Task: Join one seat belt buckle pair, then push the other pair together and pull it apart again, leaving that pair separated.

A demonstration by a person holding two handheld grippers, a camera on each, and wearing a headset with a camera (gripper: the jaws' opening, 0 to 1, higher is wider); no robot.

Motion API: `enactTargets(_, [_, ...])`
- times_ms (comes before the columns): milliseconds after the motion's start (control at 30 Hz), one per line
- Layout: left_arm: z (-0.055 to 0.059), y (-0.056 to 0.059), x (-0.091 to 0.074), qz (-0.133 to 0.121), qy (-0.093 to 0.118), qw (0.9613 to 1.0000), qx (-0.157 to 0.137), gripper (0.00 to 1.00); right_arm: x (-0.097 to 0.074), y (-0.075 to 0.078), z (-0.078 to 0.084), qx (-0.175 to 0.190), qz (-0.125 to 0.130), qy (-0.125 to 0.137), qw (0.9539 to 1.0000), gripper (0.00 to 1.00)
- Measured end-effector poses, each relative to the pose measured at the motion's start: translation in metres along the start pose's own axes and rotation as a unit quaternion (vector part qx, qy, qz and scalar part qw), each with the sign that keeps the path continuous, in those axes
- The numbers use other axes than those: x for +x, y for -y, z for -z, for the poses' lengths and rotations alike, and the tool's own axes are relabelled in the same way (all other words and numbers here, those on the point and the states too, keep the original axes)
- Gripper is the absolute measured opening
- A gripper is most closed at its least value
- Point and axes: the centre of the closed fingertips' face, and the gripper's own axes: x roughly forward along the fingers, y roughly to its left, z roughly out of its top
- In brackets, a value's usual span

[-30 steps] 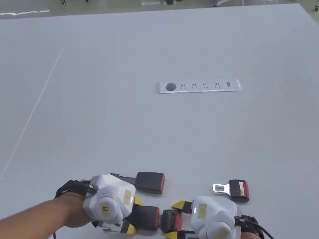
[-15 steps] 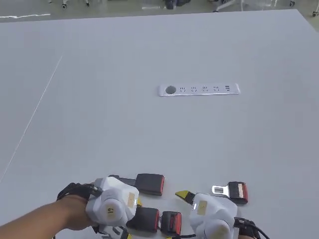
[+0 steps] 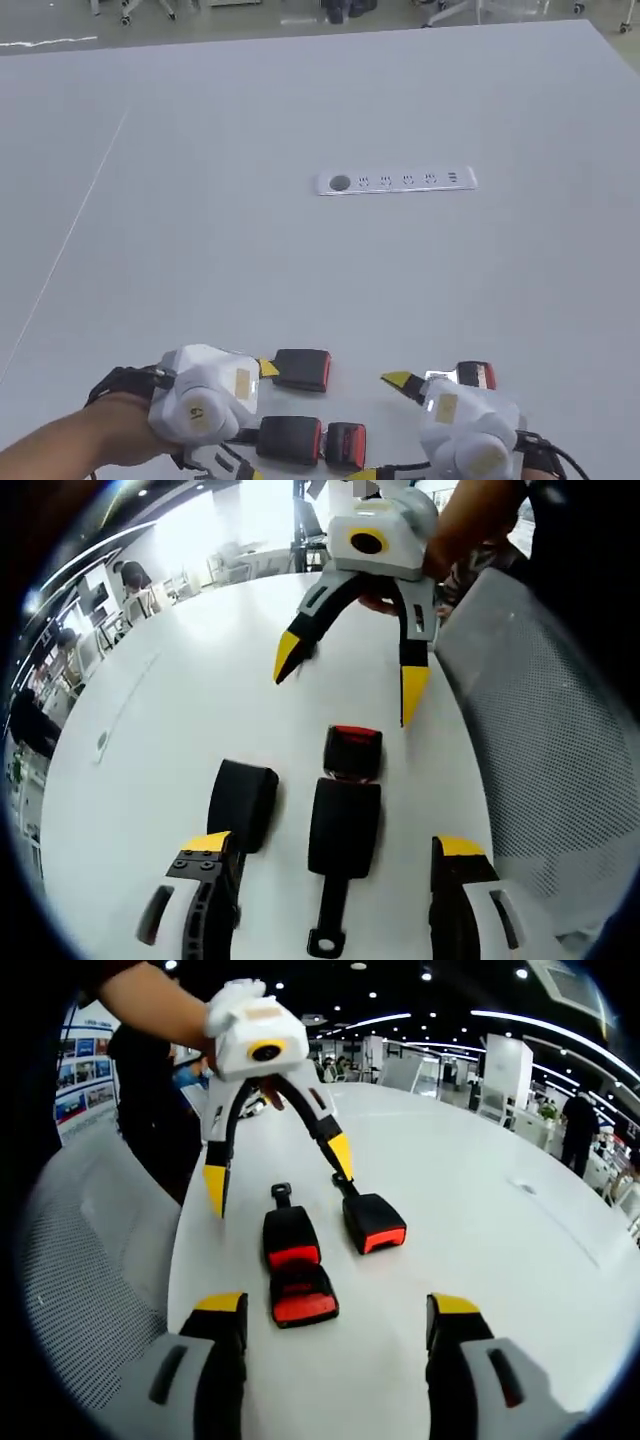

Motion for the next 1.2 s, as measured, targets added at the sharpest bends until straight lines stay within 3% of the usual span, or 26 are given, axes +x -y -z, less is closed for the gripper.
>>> enactTargets(200, [-0.006, -0.019, -0.007, -0.017, 0.008, 0.9998, -0.004, 0.83, -0.030, 0.022, 0.010, -0.009, 0.004, -0.009, 0.9999, 0.77])
enactTargets(367, [-0.011, -0.043, -0.009, -0.032, 0.010, 0.9994, -0.002, 0.82, -0.052, 0.051, 0.035, -0.015, 0.004, -0.043, 0.9990, 0.76])
enactTargets(667, [-0.020, -0.071, -0.002, -0.031, 0.012, 0.9994, 0.000, 0.75, -0.072, 0.093, 0.059, 0.003, 0.003, -0.070, 0.9976, 0.74])
enactTargets(833, [-0.016, -0.077, 0.016, -0.016, 0.001, 0.9999, -0.001, 0.72, -0.072, 0.101, 0.077, 0.015, -0.016, -0.089, 0.9958, 0.67])
enactTargets(933, [-0.014, -0.074, 0.025, -0.001, -0.007, 1.0000, 0.003, 0.72, -0.070, 0.102, 0.087, 0.023, -0.027, -0.109, 0.9934, 0.64])
enactTargets(1100, [-0.008, -0.074, 0.037, 0.015, -0.023, 0.9991, 0.033, 0.62, -0.066, 0.102, 0.094, 0.023, -0.043, -0.114, 0.9922, 0.62])
enactTargets(1200, [-0.009, -0.076, 0.041, 0.024, -0.018, 0.9991, 0.030, 0.56, -0.063, 0.101, 0.097, 0.021, -0.054, -0.122, 0.9908, 0.60])
